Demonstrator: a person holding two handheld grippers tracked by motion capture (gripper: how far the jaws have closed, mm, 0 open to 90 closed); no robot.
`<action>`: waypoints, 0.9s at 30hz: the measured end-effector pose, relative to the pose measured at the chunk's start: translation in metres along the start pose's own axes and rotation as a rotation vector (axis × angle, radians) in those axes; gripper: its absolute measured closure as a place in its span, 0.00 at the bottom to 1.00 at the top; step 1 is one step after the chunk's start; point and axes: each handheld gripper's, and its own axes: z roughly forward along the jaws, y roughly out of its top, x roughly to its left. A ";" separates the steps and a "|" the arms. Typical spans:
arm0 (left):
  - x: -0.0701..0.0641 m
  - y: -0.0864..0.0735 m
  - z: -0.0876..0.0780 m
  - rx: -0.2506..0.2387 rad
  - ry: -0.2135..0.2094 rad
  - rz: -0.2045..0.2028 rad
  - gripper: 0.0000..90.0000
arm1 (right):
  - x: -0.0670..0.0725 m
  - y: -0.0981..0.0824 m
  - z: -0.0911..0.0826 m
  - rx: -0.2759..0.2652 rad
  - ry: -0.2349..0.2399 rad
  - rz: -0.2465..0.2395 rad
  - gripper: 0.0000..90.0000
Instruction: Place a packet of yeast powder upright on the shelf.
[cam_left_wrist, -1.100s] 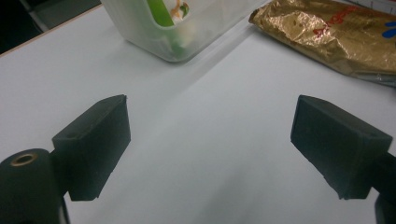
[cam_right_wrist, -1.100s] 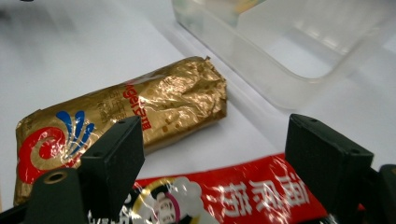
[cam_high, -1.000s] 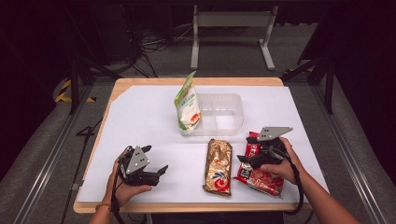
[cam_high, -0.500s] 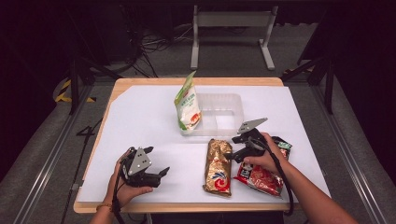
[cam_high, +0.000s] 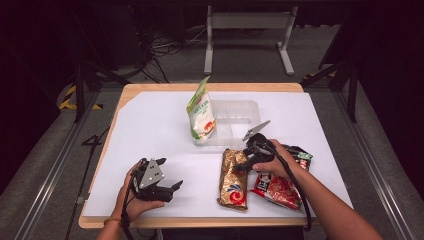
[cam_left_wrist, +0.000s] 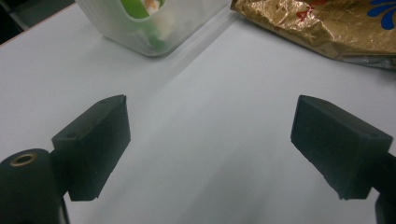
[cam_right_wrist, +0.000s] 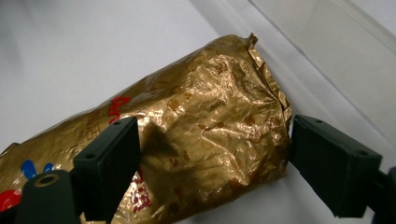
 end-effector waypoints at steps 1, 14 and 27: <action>0.000 0.000 0.000 -0.001 -0.002 -0.001 0.14 | 0.000 0.001 0.001 0.007 0.006 0.005 0.19; -0.001 -0.001 0.005 0.032 -0.010 0.011 0.14 | -0.013 0.002 -0.002 -0.045 0.067 0.075 0.62; 0.002 -0.003 0.004 0.021 -0.015 -0.017 0.14 | -0.007 -0.004 -0.013 -0.119 0.007 0.023 0.91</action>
